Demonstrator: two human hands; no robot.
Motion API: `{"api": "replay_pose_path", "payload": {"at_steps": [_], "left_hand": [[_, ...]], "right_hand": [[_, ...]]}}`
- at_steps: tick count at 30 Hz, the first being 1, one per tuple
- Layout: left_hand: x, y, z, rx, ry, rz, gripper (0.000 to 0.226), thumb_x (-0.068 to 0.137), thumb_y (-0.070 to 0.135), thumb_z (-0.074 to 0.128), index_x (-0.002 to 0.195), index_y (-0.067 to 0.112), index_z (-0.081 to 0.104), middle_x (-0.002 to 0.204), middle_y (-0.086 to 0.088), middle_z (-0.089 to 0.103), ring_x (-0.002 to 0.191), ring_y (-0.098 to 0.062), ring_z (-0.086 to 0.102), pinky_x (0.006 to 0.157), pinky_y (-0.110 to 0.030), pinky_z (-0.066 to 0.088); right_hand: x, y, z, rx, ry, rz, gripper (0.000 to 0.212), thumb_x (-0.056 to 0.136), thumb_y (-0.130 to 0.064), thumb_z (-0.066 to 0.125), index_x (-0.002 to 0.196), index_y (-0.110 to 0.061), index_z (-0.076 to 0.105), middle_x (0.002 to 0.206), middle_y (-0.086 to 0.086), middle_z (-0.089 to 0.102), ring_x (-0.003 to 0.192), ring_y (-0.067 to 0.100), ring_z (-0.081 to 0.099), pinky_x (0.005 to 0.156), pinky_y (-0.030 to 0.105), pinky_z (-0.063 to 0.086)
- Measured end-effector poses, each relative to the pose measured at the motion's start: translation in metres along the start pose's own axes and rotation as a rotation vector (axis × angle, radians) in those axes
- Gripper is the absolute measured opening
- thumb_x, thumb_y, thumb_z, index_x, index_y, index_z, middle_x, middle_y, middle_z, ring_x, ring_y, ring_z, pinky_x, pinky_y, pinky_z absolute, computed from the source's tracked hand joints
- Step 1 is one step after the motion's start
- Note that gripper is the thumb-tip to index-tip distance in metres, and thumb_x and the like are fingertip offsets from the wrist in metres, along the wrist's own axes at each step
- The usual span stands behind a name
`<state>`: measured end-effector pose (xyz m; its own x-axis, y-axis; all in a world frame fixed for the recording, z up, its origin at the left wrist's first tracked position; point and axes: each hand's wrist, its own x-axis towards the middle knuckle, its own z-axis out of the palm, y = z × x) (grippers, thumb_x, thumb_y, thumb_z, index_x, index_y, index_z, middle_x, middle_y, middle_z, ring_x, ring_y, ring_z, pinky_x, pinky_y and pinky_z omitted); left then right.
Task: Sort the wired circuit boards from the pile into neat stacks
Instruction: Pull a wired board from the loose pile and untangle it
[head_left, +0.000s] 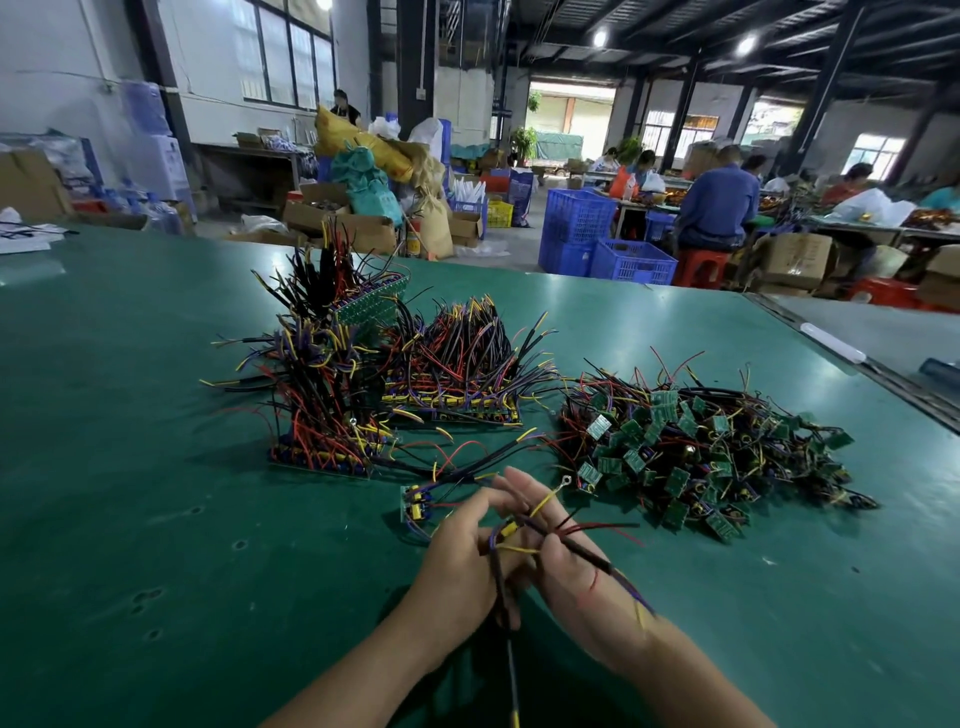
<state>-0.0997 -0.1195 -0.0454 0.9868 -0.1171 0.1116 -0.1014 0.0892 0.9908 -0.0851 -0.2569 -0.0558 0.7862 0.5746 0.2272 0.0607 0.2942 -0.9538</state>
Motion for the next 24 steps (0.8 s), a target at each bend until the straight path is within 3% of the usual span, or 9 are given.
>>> {"api": "replay_pose_path", "payload": {"at_steps": [2,5,7,9,11,14,17,20,24], "left_hand": [[0.001,0.003,0.003,-0.096,0.071,-0.058,0.011,0.088,0.014,0.067,0.094,0.014,0.058,0.059,-0.015,0.061,0.030,-0.022,0.047,0.030,-0.020,0.036],[-0.002,0.005,0.006,-0.152,0.162,-0.059,0.005,0.092,0.017,0.063,0.091,0.014,0.067,0.070,-0.008,0.067,0.054,-0.019,0.061,0.043,-0.024,0.046],[-0.003,0.004,0.004,-0.139,0.188,-0.139,0.015,0.093,0.019,0.060,0.081,0.019,0.069,0.061,-0.001,0.060,0.048,-0.011,0.053,0.041,-0.020,0.041],[-0.004,0.002,0.002,-0.087,0.151,-0.203,0.017,0.093,0.020,0.058,0.082,0.009,0.065,0.052,-0.002,0.052,0.038,-0.016,0.044,0.036,-0.019,0.034],[-0.004,0.003,0.000,0.009,0.099,-0.221,0.020,0.092,0.019,0.058,0.077,0.006,0.062,0.046,-0.001,0.048,0.033,-0.017,0.041,0.035,-0.017,0.031],[-0.008,0.005,0.000,0.120,0.010,-0.281,0.021,0.086,0.019,0.049,0.069,0.010,0.059,0.044,0.001,0.045,0.031,-0.016,0.041,0.035,-0.016,0.031],[-0.010,0.005,0.003,0.198,-0.023,-0.340,0.029,0.090,0.012,0.039,0.068,0.011,0.058,0.043,0.002,0.046,0.030,-0.016,0.044,0.034,-0.017,0.032],[-0.010,0.007,0.006,0.208,-0.022,-0.332,0.026,0.094,0.015,0.044,0.074,0.011,0.060,0.042,0.000,0.049,0.029,-0.017,0.046,0.033,-0.018,0.034],[-0.008,0.009,0.006,0.182,-0.033,-0.317,0.022,0.097,0.020,0.049,0.079,0.010,0.059,0.048,-0.001,0.056,0.031,-0.016,0.047,0.032,-0.018,0.033]], "right_hand": [[0.001,-0.007,0.000,-0.018,-0.046,0.062,0.100,0.074,-0.052,0.079,0.150,-0.022,0.022,0.117,0.025,0.054,0.073,0.023,0.060,0.064,0.035,0.050],[0.000,-0.017,-0.004,-0.102,-0.102,0.107,0.102,0.068,-0.031,0.085,0.149,-0.031,0.024,0.136,-0.001,0.055,0.107,0.016,0.061,0.090,0.035,0.047],[0.000,-0.017,-0.002,-0.357,-0.021,0.073,0.091,0.070,-0.024,0.082,0.146,-0.031,0.033,0.140,-0.004,0.052,0.121,0.014,0.057,0.106,0.036,0.041],[0.003,-0.014,0.006,-0.423,0.077,0.053,0.068,0.076,-0.019,0.079,0.135,-0.026,0.046,0.123,0.009,0.061,0.086,0.024,0.070,0.089,0.045,0.053],[0.004,-0.012,0.013,-0.377,0.136,0.049,0.049,0.080,-0.018,0.075,0.124,-0.018,0.054,0.094,0.007,0.069,0.060,0.024,0.066,0.068,0.039,0.056],[0.005,-0.013,0.015,-0.285,0.172,0.057,0.034,0.085,-0.011,0.070,0.115,-0.004,0.055,0.078,-0.001,0.068,0.051,0.020,0.062,0.052,0.028,0.052],[0.005,-0.013,0.014,-0.248,0.187,0.098,0.025,0.089,-0.005,0.068,0.111,0.001,0.057,0.069,0.001,0.066,0.046,0.019,0.057,0.047,0.026,0.050],[0.006,-0.011,0.014,-0.257,0.230,0.113,0.007,0.092,-0.011,0.066,0.093,-0.004,0.062,0.060,0.004,0.061,0.041,0.019,0.054,0.043,0.025,0.047],[0.008,-0.008,0.011,-0.254,0.344,0.086,0.022,0.095,-0.019,0.063,0.073,-0.018,0.061,0.060,0.008,0.058,0.045,0.022,0.053,0.041,0.026,0.044]]}}
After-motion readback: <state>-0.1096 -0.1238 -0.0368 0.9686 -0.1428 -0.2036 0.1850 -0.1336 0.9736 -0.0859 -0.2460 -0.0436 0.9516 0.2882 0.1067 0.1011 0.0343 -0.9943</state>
